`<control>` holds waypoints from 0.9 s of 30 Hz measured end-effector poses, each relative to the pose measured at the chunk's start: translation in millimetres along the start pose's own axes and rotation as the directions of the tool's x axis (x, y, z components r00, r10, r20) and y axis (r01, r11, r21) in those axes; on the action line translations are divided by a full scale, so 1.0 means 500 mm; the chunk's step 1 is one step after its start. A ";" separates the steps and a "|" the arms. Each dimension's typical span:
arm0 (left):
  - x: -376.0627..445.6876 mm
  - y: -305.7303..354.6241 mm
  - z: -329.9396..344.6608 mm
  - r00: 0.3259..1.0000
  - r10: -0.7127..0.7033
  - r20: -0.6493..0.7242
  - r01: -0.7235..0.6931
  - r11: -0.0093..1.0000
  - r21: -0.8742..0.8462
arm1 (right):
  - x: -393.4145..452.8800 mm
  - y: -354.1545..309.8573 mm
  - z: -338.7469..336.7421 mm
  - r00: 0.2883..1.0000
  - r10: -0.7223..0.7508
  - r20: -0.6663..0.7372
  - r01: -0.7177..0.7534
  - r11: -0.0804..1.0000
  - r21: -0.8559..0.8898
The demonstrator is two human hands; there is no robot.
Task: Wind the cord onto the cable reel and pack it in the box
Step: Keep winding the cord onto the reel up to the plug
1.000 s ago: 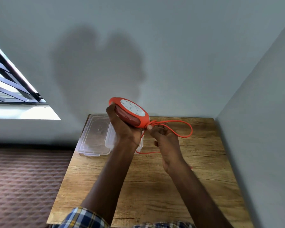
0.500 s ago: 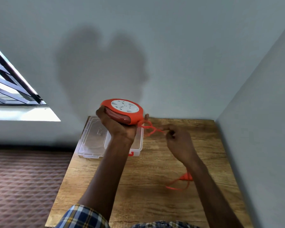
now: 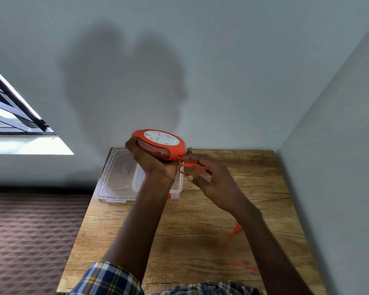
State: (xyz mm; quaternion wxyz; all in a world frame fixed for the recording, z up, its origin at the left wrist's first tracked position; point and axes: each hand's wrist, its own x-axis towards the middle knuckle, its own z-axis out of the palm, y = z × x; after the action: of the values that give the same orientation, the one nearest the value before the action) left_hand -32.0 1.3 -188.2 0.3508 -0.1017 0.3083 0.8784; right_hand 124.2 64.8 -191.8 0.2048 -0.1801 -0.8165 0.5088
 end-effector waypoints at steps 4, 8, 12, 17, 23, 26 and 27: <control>0.004 0.000 0.003 0.999 -0.036 0.014 0.036 0.999 0.002 | -0.001 0.006 0.007 0.998 -0.015 -0.065 0.020 0.997 0.072; 0.009 -0.002 0.003 0.997 -0.083 0.004 0.083 0.996 -0.012 | 0.005 0.013 -0.005 0.956 -0.045 -0.291 0.066 0.996 0.063; 0.011 0.007 0.004 0.995 -0.103 0.015 0.104 0.994 -0.039 | 0.001 0.025 -0.029 0.828 0.405 -0.387 -0.089 0.778 0.622; -0.001 -0.003 0.011 0.998 -0.063 0.019 0.063 0.998 -0.021 | -0.013 0.020 -0.030 0.820 0.546 -0.169 -0.088 0.412 0.907; -0.003 -0.008 0.015 1.000 0.013 -0.011 -0.013 0.999 0.050 | -0.004 0.003 -0.048 0.950 0.156 -0.272 -0.098 0.972 0.214; -0.003 -0.016 0.018 0.999 0.029 -0.025 -0.027 0.998 0.057 | -0.002 -0.017 -0.029 0.996 0.000 -0.086 -0.001 1.000 -0.009; -0.002 -0.017 0.018 0.999 0.035 -0.027 -0.033 0.998 0.057 | -0.001 -0.022 -0.018 0.997 -0.012 -0.071 0.008 0.999 -0.043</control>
State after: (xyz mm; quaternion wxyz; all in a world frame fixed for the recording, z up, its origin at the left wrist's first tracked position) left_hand -25.2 10.9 -184.7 0.3343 -0.0989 0.3393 0.8737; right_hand 128.4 66.6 -178.6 0.2325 -0.1985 -0.8204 0.4833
